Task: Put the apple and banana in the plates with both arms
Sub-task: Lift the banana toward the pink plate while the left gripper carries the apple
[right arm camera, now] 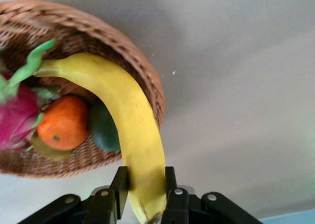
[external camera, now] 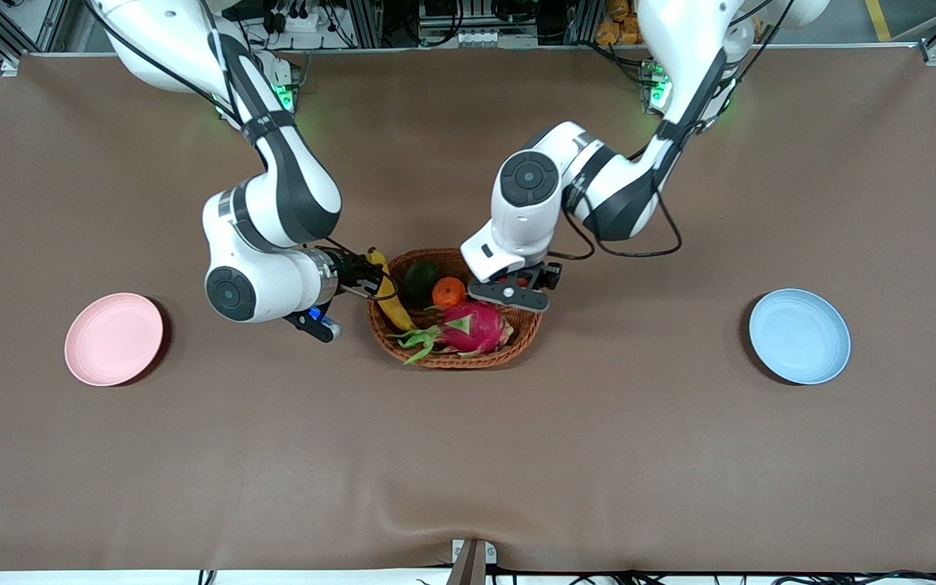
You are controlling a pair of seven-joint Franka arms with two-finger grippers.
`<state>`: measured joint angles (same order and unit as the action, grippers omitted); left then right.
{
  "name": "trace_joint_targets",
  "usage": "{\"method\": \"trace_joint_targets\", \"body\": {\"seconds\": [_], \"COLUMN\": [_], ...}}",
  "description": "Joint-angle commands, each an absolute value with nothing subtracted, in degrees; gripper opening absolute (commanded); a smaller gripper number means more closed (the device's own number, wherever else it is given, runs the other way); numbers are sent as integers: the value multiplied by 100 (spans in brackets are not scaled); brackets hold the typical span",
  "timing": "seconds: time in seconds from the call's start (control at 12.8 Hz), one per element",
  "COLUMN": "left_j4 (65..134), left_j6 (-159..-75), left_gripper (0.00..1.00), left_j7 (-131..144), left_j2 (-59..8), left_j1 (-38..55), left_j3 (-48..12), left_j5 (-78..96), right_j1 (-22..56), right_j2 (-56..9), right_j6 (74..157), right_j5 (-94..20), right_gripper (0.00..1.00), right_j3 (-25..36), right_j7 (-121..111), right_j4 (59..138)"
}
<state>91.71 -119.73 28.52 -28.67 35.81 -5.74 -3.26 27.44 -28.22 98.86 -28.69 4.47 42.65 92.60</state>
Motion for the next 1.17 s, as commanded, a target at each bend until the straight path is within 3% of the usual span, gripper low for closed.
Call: {"method": "trace_joint_targets", "body": {"seconds": [0.0,0.31,0.7,1.09], "left_j4": [9342,9378,9676,10300], "left_j6": [-11506,-10795,-10302,-10616], "left_gripper": [0,0,0,0], "left_j7": [2821,2462,619,-1096], "left_j2": [-2296,-1838,-1459,-1459], "left_j1": [3209,2507,1128,-148], "left_j3": [-571,-571,-571,-554], "left_j5": [-123,-123,210,281], "right_j1": [2559,2444,1706,1214], "right_j2": [-2769,-2751,-2400,-2067], "right_j6": [9441,9115,8701,8578], "right_j5": [-2891,-2830,-2172,-1074], "right_gripper": [0,0,0,0], "right_j3": [396,413,404,422], "right_j7": [4465,4571,3491,2404], "right_j4": [8852,8578,8639,9033]}}
